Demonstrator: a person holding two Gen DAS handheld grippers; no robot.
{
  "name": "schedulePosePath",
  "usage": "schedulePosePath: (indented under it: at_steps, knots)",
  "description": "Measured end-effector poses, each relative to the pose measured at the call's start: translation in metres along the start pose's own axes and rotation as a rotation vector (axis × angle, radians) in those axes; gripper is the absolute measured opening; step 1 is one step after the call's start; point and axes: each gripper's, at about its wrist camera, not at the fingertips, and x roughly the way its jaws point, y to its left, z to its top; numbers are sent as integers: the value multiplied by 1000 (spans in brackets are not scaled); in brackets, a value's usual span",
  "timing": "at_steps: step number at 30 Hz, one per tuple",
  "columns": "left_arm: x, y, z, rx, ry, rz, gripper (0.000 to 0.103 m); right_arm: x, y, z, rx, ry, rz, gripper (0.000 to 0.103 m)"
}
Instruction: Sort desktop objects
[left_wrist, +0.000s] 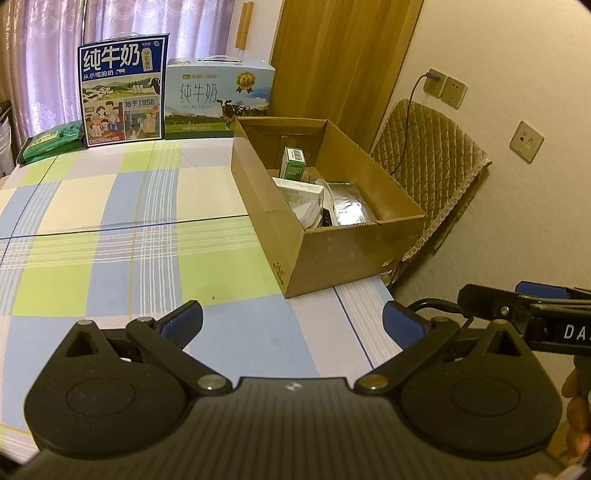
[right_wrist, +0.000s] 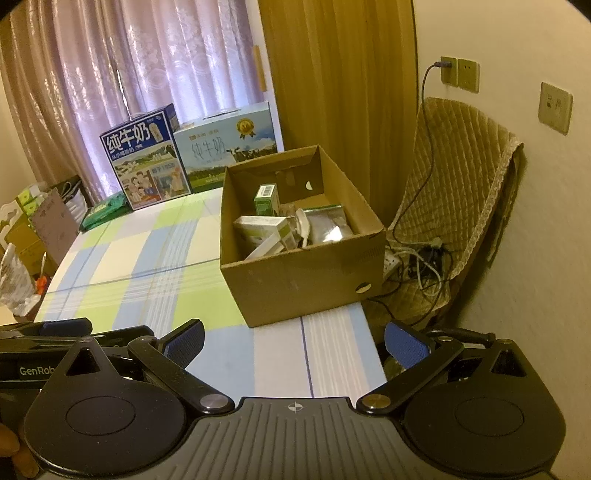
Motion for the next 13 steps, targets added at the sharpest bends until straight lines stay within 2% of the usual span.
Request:
schedulePosePath:
  at_steps: [7, 13]
  knots:
    - [1, 1, 0, -6, 5, -5, 102, 2, -1, -2, 2, 7, 1, 101]
    - [-3, 4, -2, 2, -32, -12, 102, 4, 1, -3, 2, 15, -3, 101]
